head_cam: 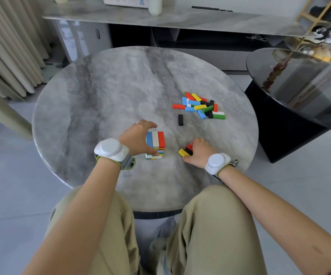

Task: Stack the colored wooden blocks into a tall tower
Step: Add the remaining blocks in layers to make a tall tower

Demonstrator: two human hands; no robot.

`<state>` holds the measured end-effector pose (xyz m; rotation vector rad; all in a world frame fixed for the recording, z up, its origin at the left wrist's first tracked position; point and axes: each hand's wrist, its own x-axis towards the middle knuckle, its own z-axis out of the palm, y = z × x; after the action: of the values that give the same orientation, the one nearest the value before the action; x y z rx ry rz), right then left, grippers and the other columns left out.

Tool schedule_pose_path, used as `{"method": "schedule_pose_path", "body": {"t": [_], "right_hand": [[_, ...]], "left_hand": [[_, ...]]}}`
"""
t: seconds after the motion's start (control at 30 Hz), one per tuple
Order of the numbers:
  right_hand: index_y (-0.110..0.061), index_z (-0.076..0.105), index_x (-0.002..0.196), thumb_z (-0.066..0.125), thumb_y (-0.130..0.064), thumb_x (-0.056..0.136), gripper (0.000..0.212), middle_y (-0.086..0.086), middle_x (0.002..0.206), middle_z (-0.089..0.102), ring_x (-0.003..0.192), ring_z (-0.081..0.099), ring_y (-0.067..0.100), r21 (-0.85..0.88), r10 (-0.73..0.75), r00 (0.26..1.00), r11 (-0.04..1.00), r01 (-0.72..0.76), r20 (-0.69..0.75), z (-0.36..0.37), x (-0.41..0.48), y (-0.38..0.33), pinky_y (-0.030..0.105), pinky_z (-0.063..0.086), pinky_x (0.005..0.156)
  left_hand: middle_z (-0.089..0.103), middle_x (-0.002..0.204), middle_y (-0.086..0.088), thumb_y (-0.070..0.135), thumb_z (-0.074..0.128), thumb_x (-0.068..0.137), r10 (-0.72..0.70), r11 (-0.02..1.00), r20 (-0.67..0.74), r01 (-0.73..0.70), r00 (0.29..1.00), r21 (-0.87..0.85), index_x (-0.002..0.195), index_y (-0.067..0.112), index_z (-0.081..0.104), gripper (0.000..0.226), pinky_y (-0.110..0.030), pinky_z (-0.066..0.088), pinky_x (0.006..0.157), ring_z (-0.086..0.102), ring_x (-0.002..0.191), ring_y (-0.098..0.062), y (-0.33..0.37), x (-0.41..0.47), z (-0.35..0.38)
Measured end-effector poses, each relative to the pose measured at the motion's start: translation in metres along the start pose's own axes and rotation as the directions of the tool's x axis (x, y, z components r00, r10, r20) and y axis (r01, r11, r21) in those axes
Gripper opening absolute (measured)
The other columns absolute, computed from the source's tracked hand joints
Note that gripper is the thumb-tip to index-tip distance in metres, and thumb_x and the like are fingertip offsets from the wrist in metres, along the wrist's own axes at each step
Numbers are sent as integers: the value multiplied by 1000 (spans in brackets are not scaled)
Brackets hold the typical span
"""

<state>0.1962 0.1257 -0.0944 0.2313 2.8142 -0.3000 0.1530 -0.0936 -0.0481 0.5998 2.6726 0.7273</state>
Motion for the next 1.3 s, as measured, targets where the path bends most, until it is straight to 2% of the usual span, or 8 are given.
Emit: {"method": "schedule_pose_path", "body": {"t": [0.3, 0.43, 0.5, 0.6, 0.73, 0.87, 1.0, 1.3], "right_hand": [[-9, 45, 122, 67, -40, 77, 58, 10, 125, 46, 108, 51, 28, 67, -40, 999, 997, 41, -2, -2, 3, 8, 33, 43, 80], [-13, 49, 119, 71, -34, 75, 54, 6, 119, 46, 98, 51, 22, 229, -53, 996, 971, 68, -70, -13, 9, 7, 30, 41, 78], [-17, 51, 115, 74, -29, 73, 49, 4, 114, 46, 97, 51, 19, 363, -102, 985, 921, 145, -136, -24, 11, 0, 29, 43, 83], [-19, 54, 109, 75, -20, 73, 41, 3, 106, 47, 92, 49, 13, 464, -251, 942, 822, 330, -225, -47, 9, -19, 14, 39, 77], [-17, 54, 115, 74, -21, 72, 48, -2, 106, 41, 96, 47, 11, 319, -432, 884, 825, 467, -178, -66, 4, -46, 20, 39, 87], [-17, 53, 117, 75, -26, 72, 51, -1, 110, 41, 99, 47, 12, 245, -482, 871, 836, 491, -97, -62, 5, -65, 27, 43, 89], [-16, 51, 123, 75, -29, 72, 58, 5, 119, 44, 107, 48, 18, 183, -491, 869, 851, 493, -55, -57, 8, -74, 30, 44, 92], [-17, 49, 124, 75, -35, 70, 62, 5, 120, 45, 113, 45, 23, 58, -502, 864, 862, 503, -32, -47, 13, -82, 37, 42, 96]], "left_hand": [[54, 129, 3, 27, 75, 74, 54, 988, -28, -50, 998, 148, 136, 23, 41, 71, -34, 44, 96, 52, 117, -19, 2, 5, 5], [53, 130, 3, 27, 74, 76, 56, 985, -34, -50, 998, 162, 135, 24, 41, 68, -33, 46, 93, 53, 116, -18, 0, 7, 5], [53, 130, 3, 28, 75, 75, 53, 986, -31, -47, 998, 162, 135, 24, 41, 69, -33, 47, 93, 53, 116, -18, 0, 7, 5], [51, 132, 3, 30, 77, 72, 42, 987, -21, -38, 999, 157, 138, 25, 37, 78, -35, 46, 95, 52, 117, -19, 0, 6, 5], [45, 139, -1, 34, 82, 65, -15, 988, -8, 16, 1000, 151, 144, 23, 25, 97, -39, 44, 100, 47, 125, -20, -4, 3, 2], [46, 138, 0, 37, 83, 62, -49, 991, 1, 49, 999, 122, 144, 24, 23, 103, -41, 45, 100, 47, 125, -20, -10, 1, -2], [48, 136, 2, 37, 83, 63, -48, 992, 17, 46, 999, 119, 143, 24, 27, 98, -40, 46, 99, 50, 122, -19, -9, 2, -2], [57, 125, 1, 35, 81, 64, -42, 993, 10, 40, 999, 111, 132, 23, 40, 80, -40, 48, 95, 54, 114, -20, -7, 1, -2]]}}
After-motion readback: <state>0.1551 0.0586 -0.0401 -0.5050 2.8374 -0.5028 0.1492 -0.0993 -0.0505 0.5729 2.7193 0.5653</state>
